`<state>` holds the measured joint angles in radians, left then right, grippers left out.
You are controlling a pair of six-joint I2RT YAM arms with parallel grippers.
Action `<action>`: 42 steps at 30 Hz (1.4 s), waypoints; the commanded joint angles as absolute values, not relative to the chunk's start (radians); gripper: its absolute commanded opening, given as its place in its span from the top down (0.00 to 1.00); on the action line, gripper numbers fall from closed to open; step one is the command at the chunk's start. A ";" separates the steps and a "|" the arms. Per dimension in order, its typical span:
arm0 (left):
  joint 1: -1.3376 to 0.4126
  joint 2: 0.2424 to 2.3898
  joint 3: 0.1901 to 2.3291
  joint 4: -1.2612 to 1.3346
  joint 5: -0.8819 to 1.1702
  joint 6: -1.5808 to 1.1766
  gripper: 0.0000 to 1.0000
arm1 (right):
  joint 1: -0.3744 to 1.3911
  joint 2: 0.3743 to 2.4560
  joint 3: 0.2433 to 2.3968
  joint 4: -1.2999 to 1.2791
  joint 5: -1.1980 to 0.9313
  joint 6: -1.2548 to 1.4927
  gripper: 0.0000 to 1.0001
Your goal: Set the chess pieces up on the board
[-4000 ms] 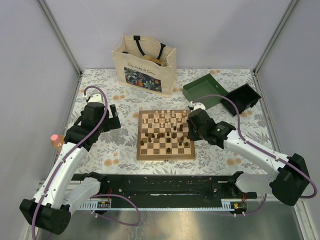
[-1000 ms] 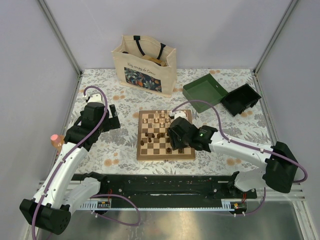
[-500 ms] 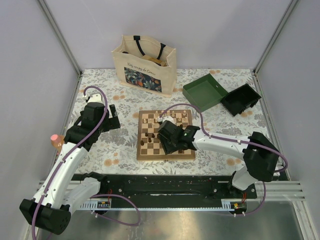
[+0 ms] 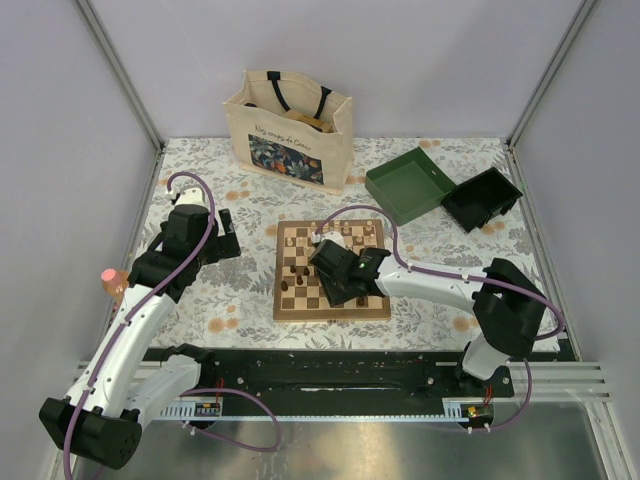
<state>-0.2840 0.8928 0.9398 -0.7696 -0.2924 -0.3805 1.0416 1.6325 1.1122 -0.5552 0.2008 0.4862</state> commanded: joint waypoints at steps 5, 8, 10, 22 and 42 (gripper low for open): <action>-0.281 0.885 0.936 -0.753 -0.304 -0.365 0.01 | 1.049 1.651 1.157 -0.587 0.230 0.489 0.59; -0.281 0.887 0.936 -0.753 -0.304 -0.367 0.01 | 1.049 1.655 1.161 -0.586 0.229 0.486 0.62; -0.279 0.887 0.936 -0.753 -0.304 -0.367 0.01 | 1.049 1.655 1.163 -0.583 0.227 0.483 0.66; -0.281 0.885 0.933 -0.755 -0.301 -0.367 0.01 | 1.049 1.606 1.152 -0.578 0.244 0.485 0.81; -0.281 0.885 0.934 -0.755 -0.298 -0.367 0.01 | 1.011 1.224 0.933 -0.709 0.397 0.580 0.83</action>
